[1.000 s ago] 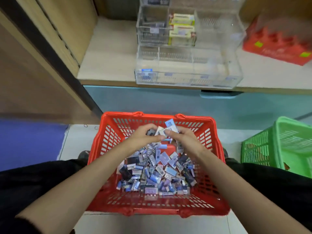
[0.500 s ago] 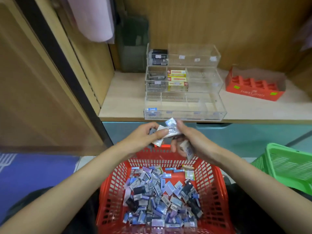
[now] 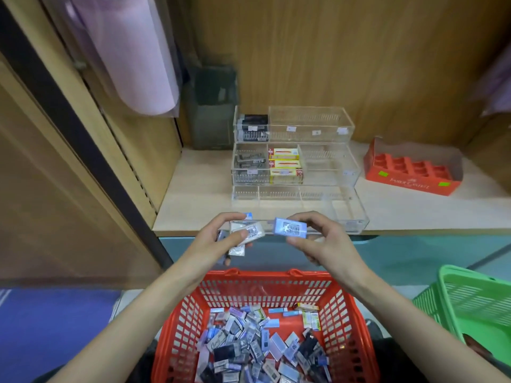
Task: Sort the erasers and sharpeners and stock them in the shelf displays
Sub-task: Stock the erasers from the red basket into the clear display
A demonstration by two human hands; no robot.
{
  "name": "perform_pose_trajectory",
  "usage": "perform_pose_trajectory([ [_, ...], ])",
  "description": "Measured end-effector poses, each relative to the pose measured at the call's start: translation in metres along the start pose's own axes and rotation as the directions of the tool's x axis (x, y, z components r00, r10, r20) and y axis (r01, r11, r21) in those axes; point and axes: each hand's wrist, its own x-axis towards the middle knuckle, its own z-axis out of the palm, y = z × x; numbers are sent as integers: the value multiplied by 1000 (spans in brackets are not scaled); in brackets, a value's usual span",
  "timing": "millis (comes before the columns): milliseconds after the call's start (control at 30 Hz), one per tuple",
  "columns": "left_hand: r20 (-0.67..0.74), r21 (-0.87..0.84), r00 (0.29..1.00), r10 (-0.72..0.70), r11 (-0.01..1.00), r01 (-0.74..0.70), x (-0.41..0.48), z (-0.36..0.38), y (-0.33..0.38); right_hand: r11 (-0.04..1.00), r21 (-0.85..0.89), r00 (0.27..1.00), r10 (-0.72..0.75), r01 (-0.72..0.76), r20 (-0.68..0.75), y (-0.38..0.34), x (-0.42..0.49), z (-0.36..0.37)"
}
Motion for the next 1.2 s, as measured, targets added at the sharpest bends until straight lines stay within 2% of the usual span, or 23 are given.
perform_pose_trajectory([
  [133,-20,86,998,52,995,-50,7,4,11,999,-32,1000,-14,14,2,-9,4,-2],
  [300,24,68,998,63,996,-65,17,13,38,986,126,985,90,-108,145,-31,16,-2],
  [367,77,2,993,88,996,-88,23,15,49,981,137,973,105,-135,206,-38,25,-4],
  [433,130,-35,988,79,997,-75,27,17,60,989,78,968,106,-127,228,-46,34,-8],
  [533,119,-41,993,19,999,-15,35,19,71,994,-8,965,108,-109,239,-54,48,-15],
  [633,51,-49,999,0,999,2,49,21,78,995,-67,974,81,-69,209,-58,62,-19],
  [733,-31,-105,1000,-4,994,1,67,21,90,985,-147,995,-81,88,55,-66,79,-28],
  [800,-78,-150,997,16,988,-28,78,23,97,977,-156,989,-145,142,-8,-69,89,-32],
  [900,-122,-179,990,66,980,-88,90,29,103,995,87,995,-34,43,-94,-73,103,-29],
  [1000,-121,-167,989,86,980,-106,100,34,103,971,231,992,85,-62,-91,-72,113,-21],
  [1133,-102,-75,987,121,989,-129,116,32,103,904,426,987,97,-34,-129,-72,128,-21],
  [1200,-100,-23,982,163,986,-166,127,27,105,891,453,984,106,-31,-142,-77,148,-31],
])
